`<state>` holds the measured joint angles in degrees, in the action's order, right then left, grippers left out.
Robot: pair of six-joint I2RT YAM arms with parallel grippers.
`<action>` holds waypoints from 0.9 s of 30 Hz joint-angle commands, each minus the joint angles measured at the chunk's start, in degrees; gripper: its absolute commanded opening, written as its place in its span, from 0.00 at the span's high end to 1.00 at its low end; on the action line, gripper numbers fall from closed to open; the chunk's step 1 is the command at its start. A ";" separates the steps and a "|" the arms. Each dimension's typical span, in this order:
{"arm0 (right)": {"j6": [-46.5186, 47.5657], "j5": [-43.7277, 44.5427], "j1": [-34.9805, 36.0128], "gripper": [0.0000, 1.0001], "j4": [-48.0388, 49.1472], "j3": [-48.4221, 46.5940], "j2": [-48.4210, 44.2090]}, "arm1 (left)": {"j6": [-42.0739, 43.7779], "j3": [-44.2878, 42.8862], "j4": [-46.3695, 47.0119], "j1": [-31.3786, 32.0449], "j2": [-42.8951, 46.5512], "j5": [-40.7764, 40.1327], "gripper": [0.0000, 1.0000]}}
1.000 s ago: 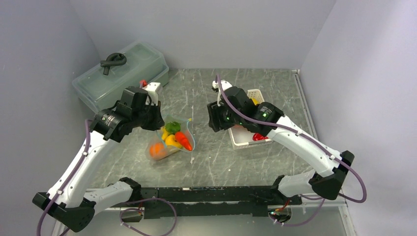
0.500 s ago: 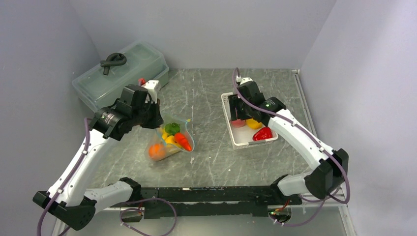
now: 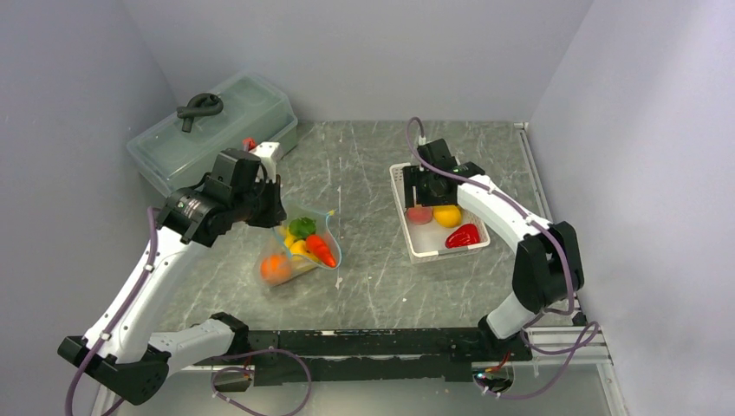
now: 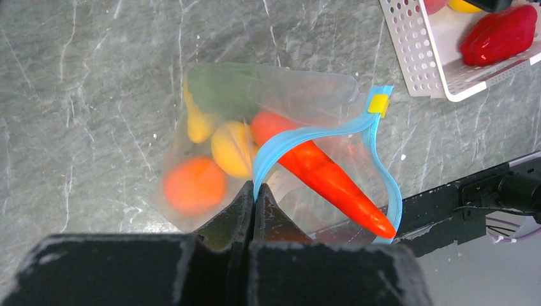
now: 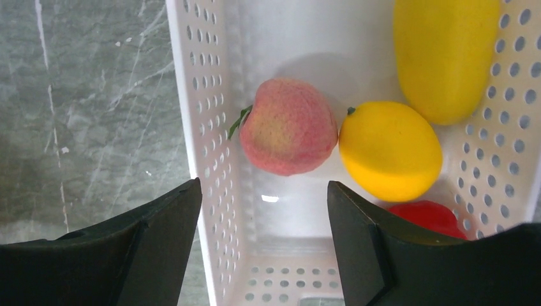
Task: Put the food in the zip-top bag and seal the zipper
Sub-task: Pick up the fake fruit from the bin.
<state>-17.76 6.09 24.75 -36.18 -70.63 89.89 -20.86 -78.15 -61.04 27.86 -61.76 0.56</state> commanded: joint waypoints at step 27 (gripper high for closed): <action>-1.14 -0.35 -2.65 0.38 7.36 0.56 11.85 | -1.29 -2.49 -0.13 0.18 1.09 -1.96 1.00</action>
<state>-18.35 5.41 22.33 -30.81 -70.63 102.37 -20.88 -78.78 -62.08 27.86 -61.71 -0.95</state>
